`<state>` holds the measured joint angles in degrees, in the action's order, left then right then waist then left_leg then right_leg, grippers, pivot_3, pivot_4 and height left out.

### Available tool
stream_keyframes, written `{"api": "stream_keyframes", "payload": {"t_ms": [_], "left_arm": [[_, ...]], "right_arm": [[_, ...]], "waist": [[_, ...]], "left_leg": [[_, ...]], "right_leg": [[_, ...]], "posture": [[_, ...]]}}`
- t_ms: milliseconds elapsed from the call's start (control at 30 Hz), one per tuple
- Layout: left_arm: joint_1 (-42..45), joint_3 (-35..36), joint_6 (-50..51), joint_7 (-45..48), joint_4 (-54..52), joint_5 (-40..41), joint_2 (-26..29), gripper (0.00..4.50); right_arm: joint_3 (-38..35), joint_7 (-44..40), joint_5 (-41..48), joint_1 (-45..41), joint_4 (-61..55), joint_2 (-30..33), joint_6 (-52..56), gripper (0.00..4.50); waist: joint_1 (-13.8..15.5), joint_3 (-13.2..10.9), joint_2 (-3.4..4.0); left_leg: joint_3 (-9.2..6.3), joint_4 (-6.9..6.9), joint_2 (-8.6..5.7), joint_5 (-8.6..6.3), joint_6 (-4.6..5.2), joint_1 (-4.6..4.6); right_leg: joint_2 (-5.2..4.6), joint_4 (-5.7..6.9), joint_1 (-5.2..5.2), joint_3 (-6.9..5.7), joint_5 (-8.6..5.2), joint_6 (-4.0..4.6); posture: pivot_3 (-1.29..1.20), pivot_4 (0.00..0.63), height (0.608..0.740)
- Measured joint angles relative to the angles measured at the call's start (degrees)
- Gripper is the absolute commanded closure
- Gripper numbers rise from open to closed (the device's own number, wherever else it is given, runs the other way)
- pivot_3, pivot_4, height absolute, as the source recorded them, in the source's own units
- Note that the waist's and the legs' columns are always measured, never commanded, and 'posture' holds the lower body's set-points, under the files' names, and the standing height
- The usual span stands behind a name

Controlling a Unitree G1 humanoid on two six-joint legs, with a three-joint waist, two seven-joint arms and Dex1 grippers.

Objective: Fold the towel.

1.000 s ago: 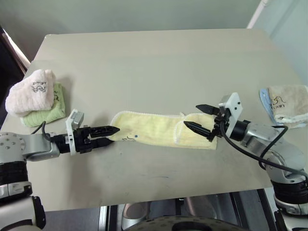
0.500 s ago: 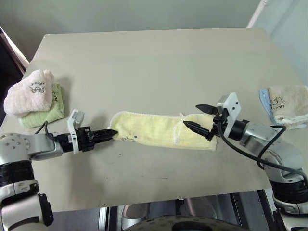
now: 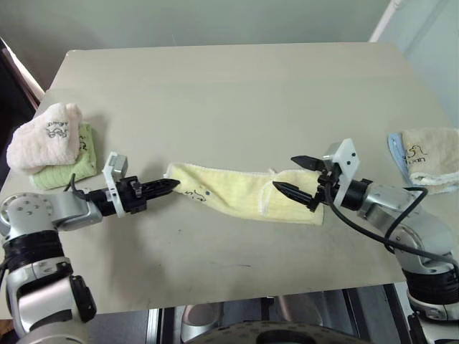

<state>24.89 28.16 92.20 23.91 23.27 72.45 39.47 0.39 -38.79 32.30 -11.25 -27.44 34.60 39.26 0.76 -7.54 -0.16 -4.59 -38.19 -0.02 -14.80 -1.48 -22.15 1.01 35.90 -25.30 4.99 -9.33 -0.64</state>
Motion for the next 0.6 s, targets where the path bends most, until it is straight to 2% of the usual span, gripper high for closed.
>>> {"api": "stream_keyframes", "payload": {"t_ms": [233, 600], "left_arm": [[2.0, -1.6, 0.0, 0.1, -2.9, 2.8, -2.9, 4.45], [7.2, -10.7, 0.0, -2.3, -7.1, 12.0, -6.7, 4.45]], "right_arm": [[-2.9, -0.1, 1.4, 1.8, -1.3, 1.3, 0.3, 0.00], [-9.0, 1.6, 4.2, 4.3, -4.9, 2.3, 2.5, 0.00]], "waist": [[0.2, -0.1, -0.18], [0.3, -0.2, -0.38]], "left_leg": [[0.02, -0.02, -0.01, 0.07, 0.07, 0.03], [0.06, -0.10, -0.06, 0.11, 0.14, 0.23]], "right_leg": [[0.00, 0.00, 0.12, 0.00, -0.06, -0.10], [0.00, -0.01, 0.41, 0.01, -0.28, -0.49]], "posture": [[0.00, 0.150, 0.740], [0.00, 0.150, 0.740]]}}
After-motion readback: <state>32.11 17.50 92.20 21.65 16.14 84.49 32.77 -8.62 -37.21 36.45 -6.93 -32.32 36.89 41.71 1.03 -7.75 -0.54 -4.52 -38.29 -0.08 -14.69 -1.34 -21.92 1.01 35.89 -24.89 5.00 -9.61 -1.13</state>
